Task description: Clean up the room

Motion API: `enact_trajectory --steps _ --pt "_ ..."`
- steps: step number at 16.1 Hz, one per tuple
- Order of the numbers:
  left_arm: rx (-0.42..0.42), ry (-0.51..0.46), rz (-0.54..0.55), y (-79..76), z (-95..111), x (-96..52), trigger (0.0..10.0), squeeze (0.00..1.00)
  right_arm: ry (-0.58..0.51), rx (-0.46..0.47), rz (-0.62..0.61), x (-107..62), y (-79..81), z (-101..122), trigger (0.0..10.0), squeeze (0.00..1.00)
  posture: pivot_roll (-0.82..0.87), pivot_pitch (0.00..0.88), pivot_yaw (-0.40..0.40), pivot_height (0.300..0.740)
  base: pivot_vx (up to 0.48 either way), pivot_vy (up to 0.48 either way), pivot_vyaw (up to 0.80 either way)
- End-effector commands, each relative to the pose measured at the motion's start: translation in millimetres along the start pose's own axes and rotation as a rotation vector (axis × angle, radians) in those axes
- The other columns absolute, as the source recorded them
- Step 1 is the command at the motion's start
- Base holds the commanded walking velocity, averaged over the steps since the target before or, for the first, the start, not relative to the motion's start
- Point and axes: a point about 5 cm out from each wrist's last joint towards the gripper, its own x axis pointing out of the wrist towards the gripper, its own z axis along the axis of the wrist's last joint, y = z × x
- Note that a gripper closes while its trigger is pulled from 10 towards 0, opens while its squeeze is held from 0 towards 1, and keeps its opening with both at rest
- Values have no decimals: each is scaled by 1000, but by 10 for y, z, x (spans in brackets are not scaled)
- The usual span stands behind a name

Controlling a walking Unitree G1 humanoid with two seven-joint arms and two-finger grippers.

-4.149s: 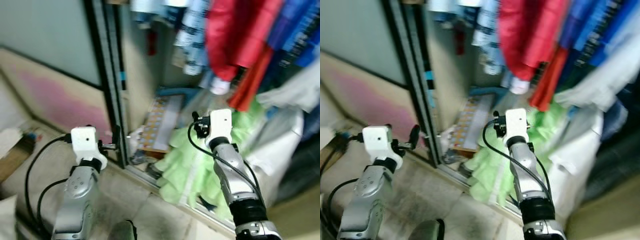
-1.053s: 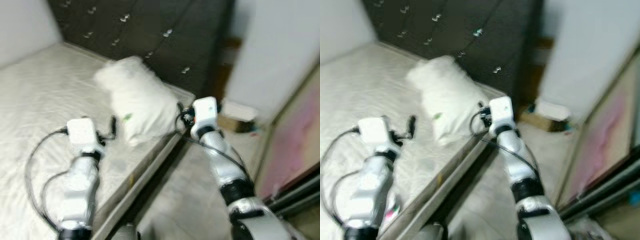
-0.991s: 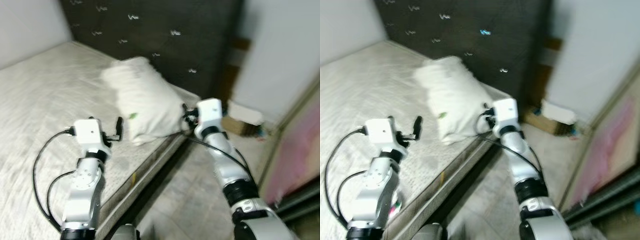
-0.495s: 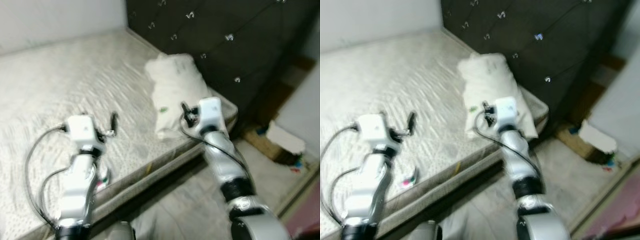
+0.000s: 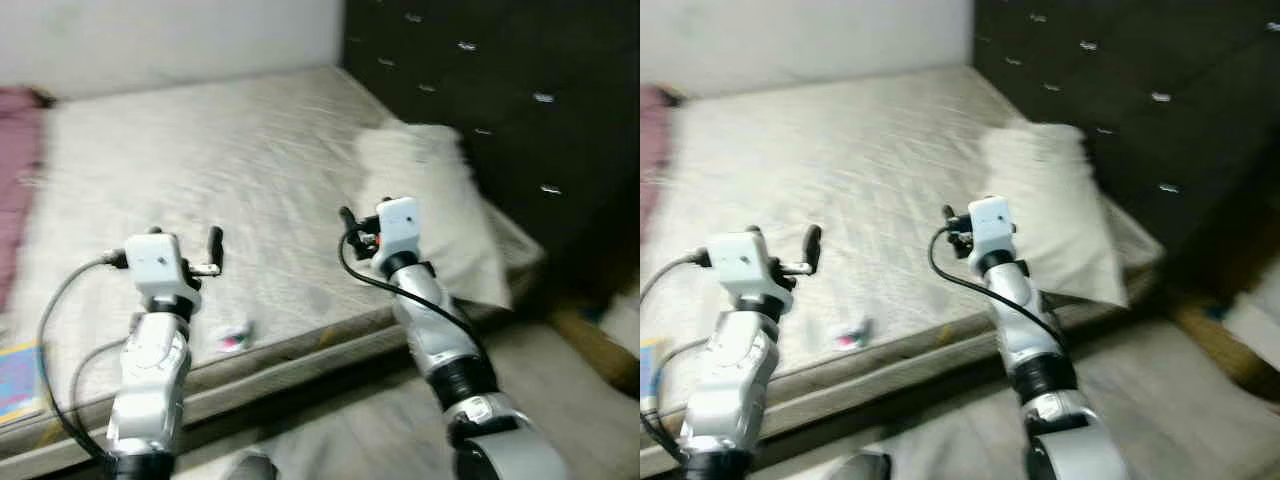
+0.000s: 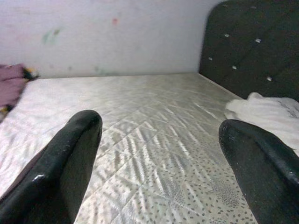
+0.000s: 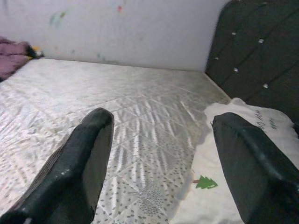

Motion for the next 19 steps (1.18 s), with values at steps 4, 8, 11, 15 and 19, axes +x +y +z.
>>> enact_trajectory --steps 4,8,11,15,19 --pt "-3 -4 -8 -15 9 31 10000 0 -15 7 -6 42 -1 47 10000 0 140 0 -45 740 0 0 800" --pt "-5 -6 -6 -12 11 49 10000 0 -25 11 -2 61 15 68 10000 0 140 0 -44 740 0 0 800" --pt "-4 -6 -6 -8 8 67 10000 0 -30 23 -12 69 6 69 10000 0 138 0 -35 740 0 0 500" --pt "-18 -6 48 -7 -32 -5 10000 0 8 27 7 55 30 -16 10000 0 185 0 -85 740 0 0 0" --pt "-40 -18 162 118 -64 -107 10000 0 18 3 127 127 221 12 10000 0 237 0 -168 740 0 0 0"
